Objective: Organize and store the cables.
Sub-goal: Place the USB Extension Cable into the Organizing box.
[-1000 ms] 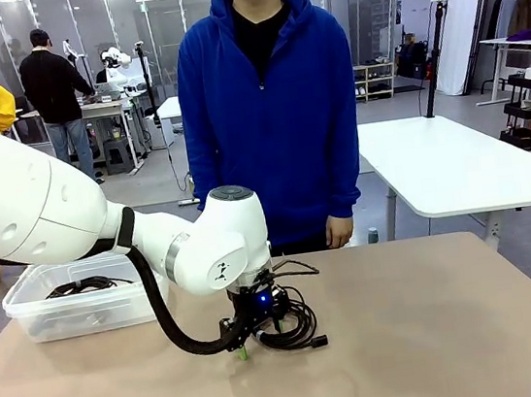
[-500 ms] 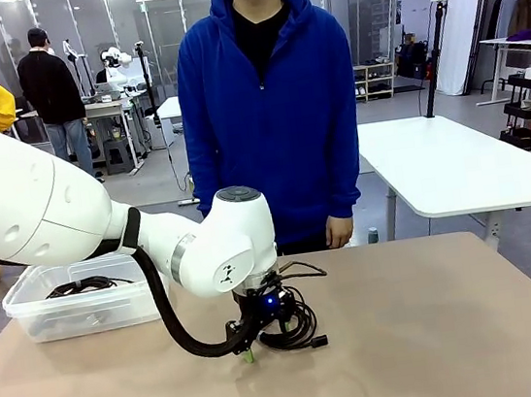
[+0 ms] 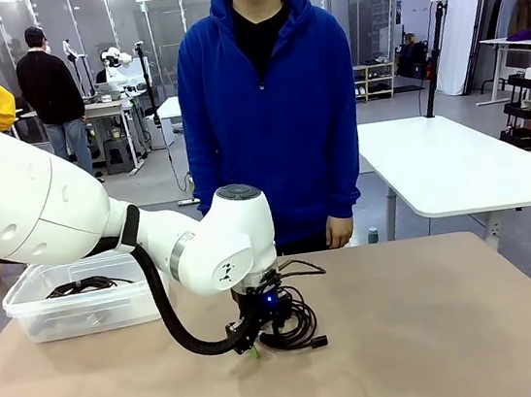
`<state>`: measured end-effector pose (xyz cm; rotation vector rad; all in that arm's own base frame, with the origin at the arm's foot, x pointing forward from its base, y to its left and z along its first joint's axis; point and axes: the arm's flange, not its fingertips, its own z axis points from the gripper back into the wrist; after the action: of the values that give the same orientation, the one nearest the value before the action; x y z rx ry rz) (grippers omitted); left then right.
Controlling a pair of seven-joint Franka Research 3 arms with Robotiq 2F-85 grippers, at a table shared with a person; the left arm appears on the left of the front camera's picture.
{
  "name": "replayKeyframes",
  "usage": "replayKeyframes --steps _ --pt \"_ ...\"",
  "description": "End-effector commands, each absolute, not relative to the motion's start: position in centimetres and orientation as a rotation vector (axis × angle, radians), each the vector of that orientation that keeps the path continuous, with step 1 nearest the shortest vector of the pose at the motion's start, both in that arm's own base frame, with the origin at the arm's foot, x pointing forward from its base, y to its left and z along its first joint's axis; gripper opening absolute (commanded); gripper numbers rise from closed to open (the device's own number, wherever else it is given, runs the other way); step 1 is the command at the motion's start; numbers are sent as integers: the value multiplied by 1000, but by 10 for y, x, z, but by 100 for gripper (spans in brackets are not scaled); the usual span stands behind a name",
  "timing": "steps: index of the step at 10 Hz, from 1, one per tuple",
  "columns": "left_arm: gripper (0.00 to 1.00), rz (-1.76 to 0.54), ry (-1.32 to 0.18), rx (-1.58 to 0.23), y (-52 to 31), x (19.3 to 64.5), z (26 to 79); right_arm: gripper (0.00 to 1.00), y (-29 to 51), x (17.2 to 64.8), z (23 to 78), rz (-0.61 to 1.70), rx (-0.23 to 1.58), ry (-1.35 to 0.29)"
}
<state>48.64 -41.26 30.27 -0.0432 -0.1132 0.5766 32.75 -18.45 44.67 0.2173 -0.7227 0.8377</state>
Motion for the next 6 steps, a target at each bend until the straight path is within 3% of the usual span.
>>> replayKeyframes --steps 1,2,3,4,6 --pt "0 614 -144 -16 -403 487 302 100 -183 327 449 817 227 -720" --pt "0 577 -126 -4 -395 497 303 100 -183 327 449 817 227 -720" --pt "7 545 -112 5 -388 509 303 100 -183 327 449 817 227 -720" --pt "1 496 -99 13 -385 517 304 100 -183 327 449 817 227 -720" --pt "0 468 -98 47 -387 523 312 100 -183 327 449 817 227 -720"
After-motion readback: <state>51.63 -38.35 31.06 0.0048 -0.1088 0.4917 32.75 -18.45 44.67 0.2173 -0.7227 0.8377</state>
